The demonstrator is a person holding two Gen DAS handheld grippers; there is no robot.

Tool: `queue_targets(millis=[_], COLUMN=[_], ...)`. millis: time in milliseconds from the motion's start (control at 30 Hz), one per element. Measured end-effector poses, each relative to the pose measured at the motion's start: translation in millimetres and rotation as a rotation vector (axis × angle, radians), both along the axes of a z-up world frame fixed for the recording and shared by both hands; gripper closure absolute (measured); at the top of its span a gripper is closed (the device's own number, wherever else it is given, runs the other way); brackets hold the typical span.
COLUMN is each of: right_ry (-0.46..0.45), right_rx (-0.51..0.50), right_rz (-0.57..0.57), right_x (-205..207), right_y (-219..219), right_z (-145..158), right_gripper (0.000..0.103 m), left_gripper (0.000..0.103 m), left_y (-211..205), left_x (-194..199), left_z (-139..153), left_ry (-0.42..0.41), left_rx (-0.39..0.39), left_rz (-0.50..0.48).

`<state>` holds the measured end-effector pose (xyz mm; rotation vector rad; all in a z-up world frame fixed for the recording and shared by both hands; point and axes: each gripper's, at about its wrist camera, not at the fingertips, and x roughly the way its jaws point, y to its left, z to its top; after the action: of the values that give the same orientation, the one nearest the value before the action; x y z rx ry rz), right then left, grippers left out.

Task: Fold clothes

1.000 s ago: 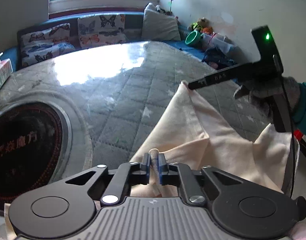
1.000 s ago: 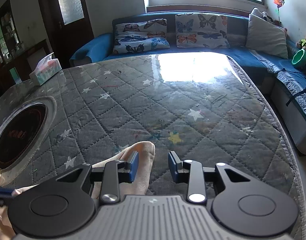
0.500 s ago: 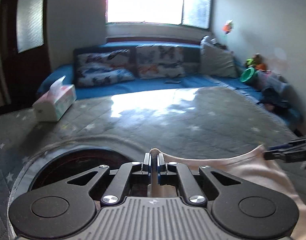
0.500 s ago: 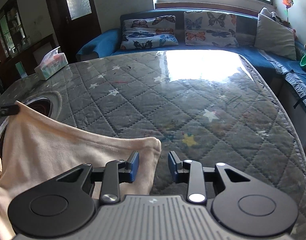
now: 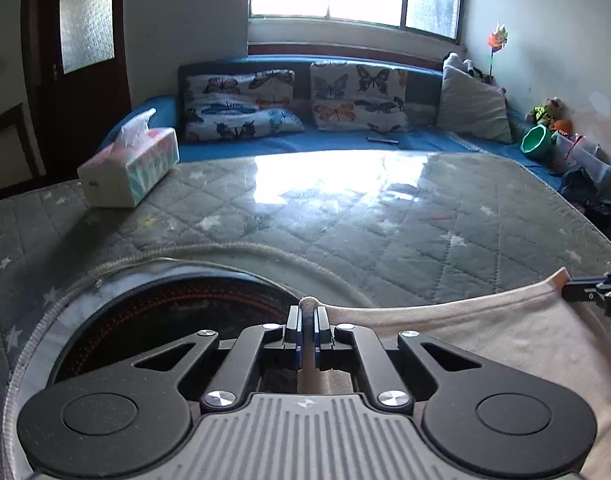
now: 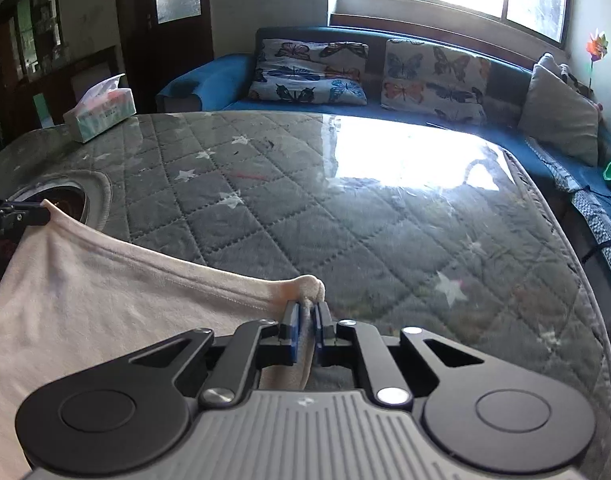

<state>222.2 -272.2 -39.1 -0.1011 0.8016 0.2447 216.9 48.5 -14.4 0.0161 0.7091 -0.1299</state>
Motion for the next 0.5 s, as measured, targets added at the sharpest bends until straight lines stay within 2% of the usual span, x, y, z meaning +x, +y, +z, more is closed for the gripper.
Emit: queue_targets(millis=[33, 233, 333, 500], right_ry=[0.004, -0.009, -0.005, 0.012], right_rx=[0.004, 0.011, 0.025, 0.02], right_rz=[0.001, 0.058, 0.106, 0.222], right_x=[1, -19, -37, -81], right_y=[0, 0, 4, 21], right_z=[1, 18, 28, 34], right_gripper=[0.091, 0.083, 0.08, 0.075], left_gripper=[0.093, 0.091, 0.091, 0.091], left_y=[1, 5, -1, -21], left_x=[0, -23, -49, -101], left_z=[0, 15, 26, 29], left_ry=[0.006, -0.013, -0.035, -0.024], left_rx=[-0.001, -0.02, -0.021, -0.02], left_rz=[-0.002, -0.023, -0.088, -0.217])
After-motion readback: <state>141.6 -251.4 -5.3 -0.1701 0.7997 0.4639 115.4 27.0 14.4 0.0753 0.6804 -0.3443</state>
